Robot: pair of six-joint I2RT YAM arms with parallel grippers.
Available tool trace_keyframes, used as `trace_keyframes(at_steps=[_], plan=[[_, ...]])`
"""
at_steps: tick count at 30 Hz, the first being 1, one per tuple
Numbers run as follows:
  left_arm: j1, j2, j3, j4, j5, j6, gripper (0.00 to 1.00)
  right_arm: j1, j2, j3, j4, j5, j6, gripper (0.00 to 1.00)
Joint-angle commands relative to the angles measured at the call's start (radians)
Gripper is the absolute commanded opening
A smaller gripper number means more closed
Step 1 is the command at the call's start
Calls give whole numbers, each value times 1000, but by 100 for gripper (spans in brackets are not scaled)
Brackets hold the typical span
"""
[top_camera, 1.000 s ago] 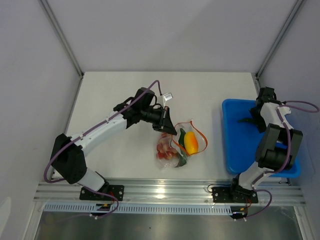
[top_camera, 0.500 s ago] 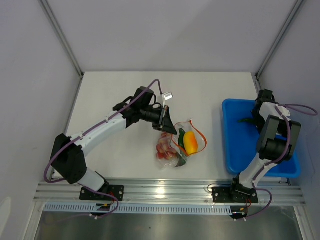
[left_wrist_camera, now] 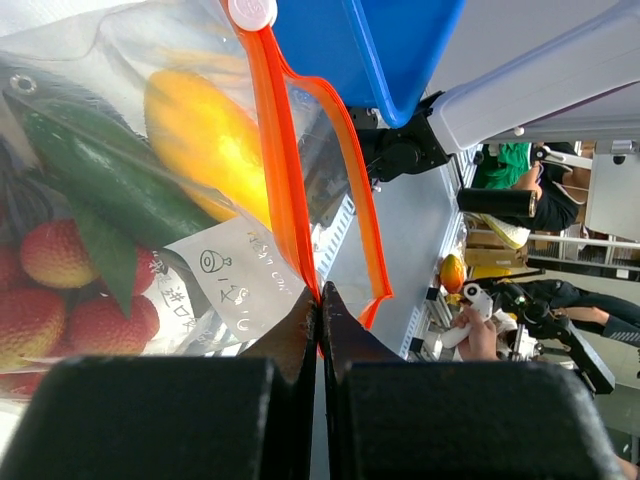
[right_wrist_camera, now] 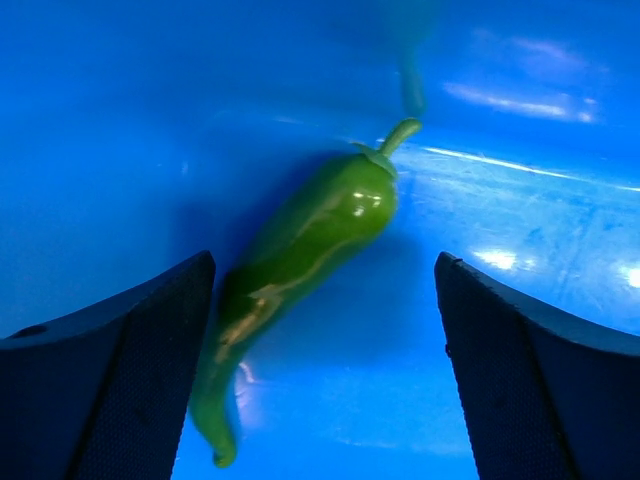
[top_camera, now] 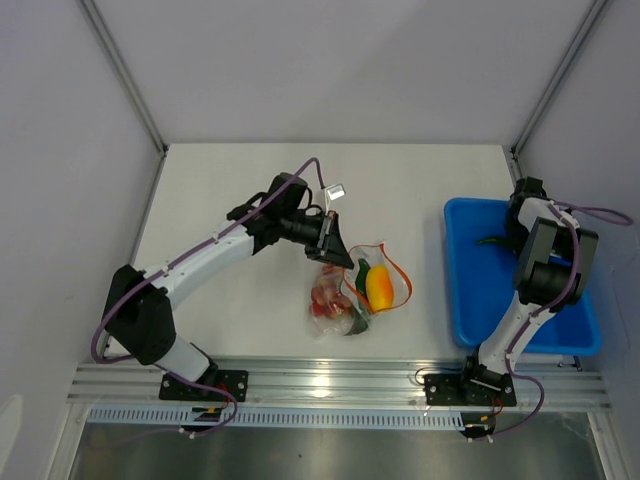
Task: Place the food in the zip-top bag and seal the zipper
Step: Pick up the fake vegetable from the bin.
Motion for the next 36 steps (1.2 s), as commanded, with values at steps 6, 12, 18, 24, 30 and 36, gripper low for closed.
trace_keyframes(at_steps=[6,12,18,24,30,36], plan=[[18,-2,42,20,40,17,1,-2,-8,-63,-9,53,-35,77],[19,-22,35,0,23,23,1,18,-58,-127,-2,55,-41,56],[21,-42,42,-25,5,34,1,41,-110,-159,14,32,-80,27],[27,-66,39,-49,-7,32,1,111,-213,-178,-6,18,-142,0],[31,-92,19,-63,-29,17,0,219,-417,-109,-123,-106,-192,0],[36,-75,34,-103,-38,15,1,381,-573,3,-134,-495,-261,0]])
